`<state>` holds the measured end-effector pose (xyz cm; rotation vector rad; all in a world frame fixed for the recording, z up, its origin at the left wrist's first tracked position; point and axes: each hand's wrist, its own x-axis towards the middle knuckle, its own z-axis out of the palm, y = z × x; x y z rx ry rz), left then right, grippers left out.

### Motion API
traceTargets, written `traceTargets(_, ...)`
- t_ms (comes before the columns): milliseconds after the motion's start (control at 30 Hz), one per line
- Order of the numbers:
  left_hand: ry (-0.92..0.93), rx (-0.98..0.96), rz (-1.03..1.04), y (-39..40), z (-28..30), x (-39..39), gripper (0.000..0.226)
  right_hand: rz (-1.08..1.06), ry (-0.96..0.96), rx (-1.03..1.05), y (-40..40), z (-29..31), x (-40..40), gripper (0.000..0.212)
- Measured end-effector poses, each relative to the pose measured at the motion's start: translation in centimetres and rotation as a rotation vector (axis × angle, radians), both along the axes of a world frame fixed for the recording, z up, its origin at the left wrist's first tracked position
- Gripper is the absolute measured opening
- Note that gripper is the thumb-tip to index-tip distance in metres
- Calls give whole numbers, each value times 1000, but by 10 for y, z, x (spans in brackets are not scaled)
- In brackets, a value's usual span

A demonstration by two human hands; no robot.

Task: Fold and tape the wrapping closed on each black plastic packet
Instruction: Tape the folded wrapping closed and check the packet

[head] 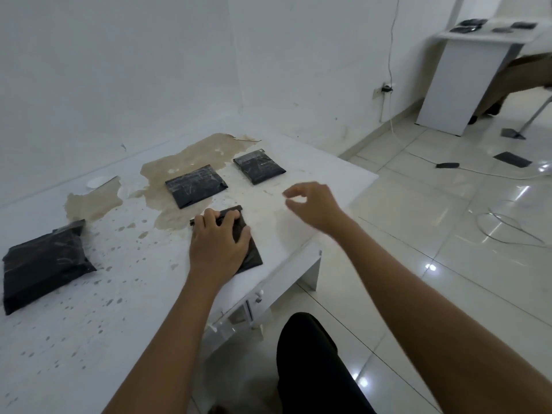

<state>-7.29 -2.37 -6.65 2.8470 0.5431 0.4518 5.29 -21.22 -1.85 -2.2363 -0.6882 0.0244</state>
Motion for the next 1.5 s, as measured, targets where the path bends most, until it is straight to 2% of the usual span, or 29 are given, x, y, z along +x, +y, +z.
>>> traceTargets(133,-6,7,9,-3,1,-1,48,-216,18,5,-62,19,24,18)
traceTargets(300,-4,-6,14,-4,1,0,48,-358,64,-54,-109,15,32,14)
traceTargets(367,-8,-12,16,-4,1,0,48,-382,144,-87,-116,7,36,22)
traceTargets(500,-20,-32,18,-4,0,0,47,-399,322,-143,-115,-8,38,53)
traceTargets(567,-24,-34,21,-4,0,0,47,-403,424,-145,-110,-12,32,55)
traceTargets(667,-24,-35,24,-4,0,0,47,-422,502,-25,-106,-19,30,61)
traceTargets(833,-24,-37,29,-5,0,1,47,-445,432,32,-103,-21,31,39)
traceTargets(967,-22,-34,31,-5,0,0,47,-383,231,-28,-97,-15,28,20)
traceTargets(1267,-30,-43,25,-5,0,0,46,-304,28,-45,-91,2,12,16)
traceTargets(1367,-33,-42,27,-5,-1,-1,46,-284,10,47,-84,7,5,9)
traceTargets(1500,-49,-36,22,-5,-1,-1,47,-279,12,132,-73,13,-4,19)
